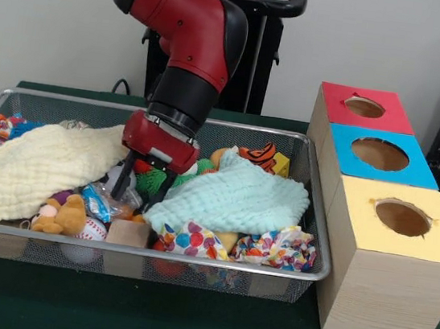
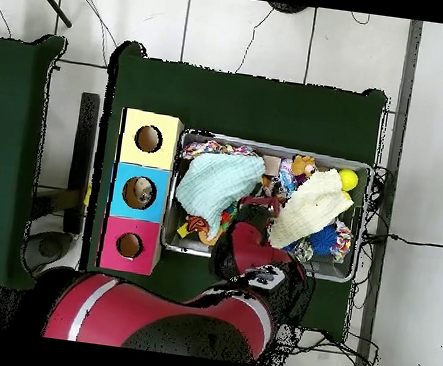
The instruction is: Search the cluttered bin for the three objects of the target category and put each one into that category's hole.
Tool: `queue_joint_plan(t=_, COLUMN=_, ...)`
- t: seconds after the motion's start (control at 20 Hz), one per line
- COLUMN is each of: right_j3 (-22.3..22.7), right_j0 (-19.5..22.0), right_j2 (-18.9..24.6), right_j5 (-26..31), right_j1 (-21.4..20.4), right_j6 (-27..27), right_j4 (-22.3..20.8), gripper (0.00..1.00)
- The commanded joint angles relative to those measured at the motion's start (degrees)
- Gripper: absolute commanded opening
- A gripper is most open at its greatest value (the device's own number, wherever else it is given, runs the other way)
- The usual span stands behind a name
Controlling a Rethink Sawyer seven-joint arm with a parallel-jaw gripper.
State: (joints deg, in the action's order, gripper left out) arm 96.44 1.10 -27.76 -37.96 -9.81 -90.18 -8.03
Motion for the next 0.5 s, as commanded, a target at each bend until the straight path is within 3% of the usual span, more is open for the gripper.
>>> queue_joint_plan(t=0.05, right_j3=-0.72, right_j0=1.45, right_j2=4.56, right_j5=-4.02, right_j1=5.07, right_j6=-12.49, right_j4=10.65, gripper=1.0)
queue_joint_plan(t=0.5, right_j3=2.85, right_j0=2.21, right_j2=6.86, right_j5=-6.03, right_j1=6.65, right_j6=-16.36, right_j4=19.42, gripper=1.0)
